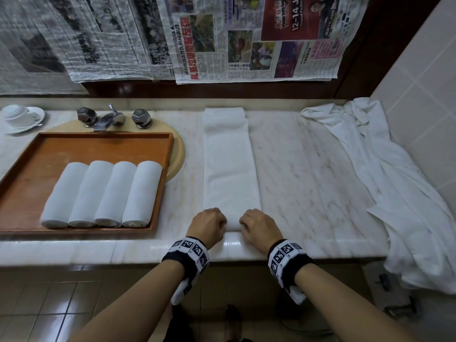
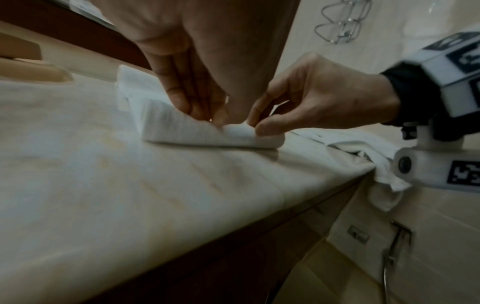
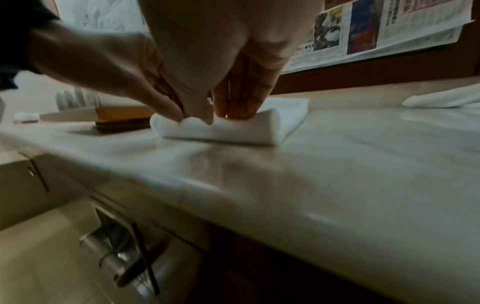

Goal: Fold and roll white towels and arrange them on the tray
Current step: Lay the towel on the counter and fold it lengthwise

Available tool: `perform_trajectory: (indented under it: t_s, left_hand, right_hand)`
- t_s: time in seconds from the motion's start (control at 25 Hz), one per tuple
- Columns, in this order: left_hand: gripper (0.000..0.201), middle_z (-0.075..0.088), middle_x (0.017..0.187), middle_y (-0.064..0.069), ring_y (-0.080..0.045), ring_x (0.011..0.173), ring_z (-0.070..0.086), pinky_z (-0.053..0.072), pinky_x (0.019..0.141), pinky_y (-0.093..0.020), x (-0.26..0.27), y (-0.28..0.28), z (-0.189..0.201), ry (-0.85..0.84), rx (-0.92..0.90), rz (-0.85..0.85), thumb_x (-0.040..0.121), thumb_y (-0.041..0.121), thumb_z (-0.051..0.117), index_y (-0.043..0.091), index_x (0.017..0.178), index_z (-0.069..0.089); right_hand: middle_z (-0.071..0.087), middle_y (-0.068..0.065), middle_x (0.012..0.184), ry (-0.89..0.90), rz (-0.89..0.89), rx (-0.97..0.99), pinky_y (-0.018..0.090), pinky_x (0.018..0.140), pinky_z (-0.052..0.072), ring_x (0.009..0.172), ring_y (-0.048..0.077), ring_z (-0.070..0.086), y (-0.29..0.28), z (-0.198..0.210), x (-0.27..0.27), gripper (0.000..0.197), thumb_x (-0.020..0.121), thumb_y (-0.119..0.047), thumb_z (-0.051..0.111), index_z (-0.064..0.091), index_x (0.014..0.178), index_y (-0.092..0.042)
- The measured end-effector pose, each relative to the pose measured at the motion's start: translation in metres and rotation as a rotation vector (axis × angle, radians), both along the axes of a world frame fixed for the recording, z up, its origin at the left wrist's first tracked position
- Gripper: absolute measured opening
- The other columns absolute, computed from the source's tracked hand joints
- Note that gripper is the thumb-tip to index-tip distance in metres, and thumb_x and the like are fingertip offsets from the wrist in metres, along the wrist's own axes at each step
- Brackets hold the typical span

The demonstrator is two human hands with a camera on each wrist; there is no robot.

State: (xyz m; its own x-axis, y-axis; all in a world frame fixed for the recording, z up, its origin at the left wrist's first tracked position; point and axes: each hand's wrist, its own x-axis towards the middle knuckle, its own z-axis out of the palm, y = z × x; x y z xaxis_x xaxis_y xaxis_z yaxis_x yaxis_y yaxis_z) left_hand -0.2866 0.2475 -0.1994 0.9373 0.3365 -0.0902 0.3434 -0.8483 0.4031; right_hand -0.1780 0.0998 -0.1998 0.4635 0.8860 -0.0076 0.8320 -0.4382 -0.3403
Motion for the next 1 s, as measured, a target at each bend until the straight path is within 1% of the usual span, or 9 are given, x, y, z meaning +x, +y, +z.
perform_trajectory:
  t_s: [0.08,0.16,0.28,0.4,0.52,0.68,0.76,0.88,1.0]
  left_hand:
    - [0.028,0.064,0.110,0.000,-0.020,0.104,0.057,0.049,0.082,-0.031,-0.003,-0.002,-0.002,0.001,0.010,-0.022,0.084,0.027,0.065,0.013,0.108,0.070]
    - [0.033,0.061,0.114,-0.001,-0.020,0.108,0.053,0.046,0.083,-0.030,-0.002,-0.002,-0.003,0.031,0.043,-0.056,0.084,0.028,0.069,0.012,0.113,0.067]
    - [0.023,0.061,0.111,-0.006,-0.024,0.106,0.053,0.047,0.081,-0.032,0.004,0.001,-0.001,0.030,0.105,-0.094,0.088,0.017,0.063,0.008,0.108,0.066]
    - [0.023,0.060,0.110,-0.008,-0.026,0.104,0.052,0.045,0.085,-0.032,0.004,0.005,-0.003,0.068,0.133,-0.165,0.091,0.017,0.054,0.007,0.110,0.063]
    - [0.027,0.062,0.110,-0.010,-0.028,0.100,0.055,0.043,0.089,-0.035,-0.002,0.011,-0.001,0.124,0.107,-0.262,0.096,0.020,0.050,0.009,0.119,0.060]
    - [0.026,0.066,0.111,-0.006,-0.025,0.099,0.059,0.042,0.087,-0.030,-0.002,0.015,0.002,0.102,-0.007,-0.195,0.098,0.023,0.052,0.016,0.122,0.058]
    - [0.024,0.066,0.111,-0.005,-0.024,0.100,0.059,0.044,0.089,-0.031,0.003,0.014,0.003,0.109,-0.005,-0.149,0.097,0.023,0.053,0.016,0.118,0.064]
    - [0.019,0.064,0.105,-0.006,-0.025,0.098,0.057,0.047,0.083,-0.035,0.006,0.010,0.002,0.026,0.030,-0.059,0.095,0.020,0.058,0.012,0.106,0.071]
    - [0.013,0.062,0.091,-0.008,-0.028,0.086,0.059,0.050,0.073,-0.040,0.004,0.003,0.000,-0.039,0.042,-0.034,0.092,0.013,0.058,0.007,0.093,0.069]
  right_hand:
    - [0.063,0.001,0.085,0.013,0.009,0.038,0.027,0.060,0.053,0.080,0.021,0.061,-0.006,-0.007,-0.001,0.030,0.061,-0.015,0.082,0.066,0.085,-0.012]
    - [0.063,0.000,0.085,0.018,0.017,0.028,0.027,0.059,0.054,0.080,0.021,0.061,-0.004,-0.008,0.001,0.036,0.056,-0.008,0.085,0.065,0.086,-0.013]
    - [0.064,0.003,0.089,0.030,0.025,0.016,0.030,0.064,0.054,0.085,0.024,0.060,0.002,-0.007,0.008,0.029,0.067,0.003,0.076,0.066,0.090,-0.011]
    - [0.063,0.007,0.106,0.019,0.087,-0.089,0.039,0.084,0.050,0.102,0.027,0.055,0.002,0.000,0.015,0.032,0.081,0.003,0.060,0.064,0.111,-0.008]
    - [0.063,0.006,0.115,0.117,0.104,-0.202,0.032,0.093,0.043,0.108,0.024,0.055,-0.001,0.008,0.021,0.035,0.091,-0.004,0.053,0.061,0.123,-0.013]
    - [0.068,0.004,0.105,0.298,-0.036,-0.105,0.031,0.088,0.050,0.098,0.020,0.062,-0.004,0.013,0.026,0.022,0.089,-0.014,0.065,0.069,0.110,-0.017]
    - [0.067,0.002,0.102,0.184,-0.042,-0.060,0.030,0.084,0.048,0.099,0.019,0.059,-0.001,0.007,0.024,0.017,0.088,-0.016,0.067,0.074,0.103,-0.014]
    - [0.060,0.004,0.093,0.051,-0.053,0.009,0.026,0.067,0.042,0.087,0.021,0.058,0.004,0.001,0.011,0.012,0.086,-0.006,0.066,0.072,0.095,-0.011]
    - [0.058,0.001,0.073,-0.069,0.027,0.048,0.025,0.049,0.041,0.066,0.020,0.059,0.001,-0.003,-0.004,0.018,0.066,-0.001,0.077,0.065,0.072,-0.013]
